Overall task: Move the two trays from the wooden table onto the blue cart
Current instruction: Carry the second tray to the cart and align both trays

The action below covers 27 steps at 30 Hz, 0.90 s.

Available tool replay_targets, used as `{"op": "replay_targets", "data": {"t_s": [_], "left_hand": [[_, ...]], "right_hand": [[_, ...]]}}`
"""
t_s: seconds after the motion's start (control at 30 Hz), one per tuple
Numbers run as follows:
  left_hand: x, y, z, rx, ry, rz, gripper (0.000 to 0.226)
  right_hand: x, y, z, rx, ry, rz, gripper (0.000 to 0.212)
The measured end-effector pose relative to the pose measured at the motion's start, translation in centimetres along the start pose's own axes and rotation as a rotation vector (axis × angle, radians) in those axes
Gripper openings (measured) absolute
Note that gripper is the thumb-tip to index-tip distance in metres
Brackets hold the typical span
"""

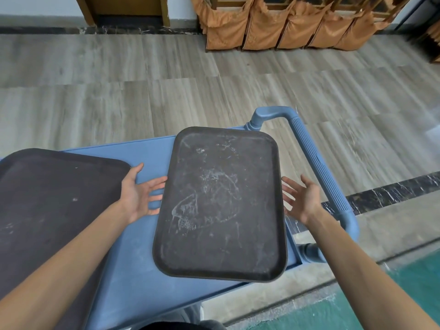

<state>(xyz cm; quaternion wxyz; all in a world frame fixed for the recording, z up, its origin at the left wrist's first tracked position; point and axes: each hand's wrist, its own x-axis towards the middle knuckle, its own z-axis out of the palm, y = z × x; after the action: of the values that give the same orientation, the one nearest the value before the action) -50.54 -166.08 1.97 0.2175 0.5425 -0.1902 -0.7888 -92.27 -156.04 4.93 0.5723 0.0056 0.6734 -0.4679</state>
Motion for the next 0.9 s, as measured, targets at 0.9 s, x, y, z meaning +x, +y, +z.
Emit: {"op": "replay_targets", "data": {"t_s": [0.9], "left_hand": [[-20.2,-9.3,-14.7,-0.149,0.053,0.311,0.088]], "right_hand": [[-11.0,13.2,11.8,-0.098,-0.486,-0.062,0.054]]}}
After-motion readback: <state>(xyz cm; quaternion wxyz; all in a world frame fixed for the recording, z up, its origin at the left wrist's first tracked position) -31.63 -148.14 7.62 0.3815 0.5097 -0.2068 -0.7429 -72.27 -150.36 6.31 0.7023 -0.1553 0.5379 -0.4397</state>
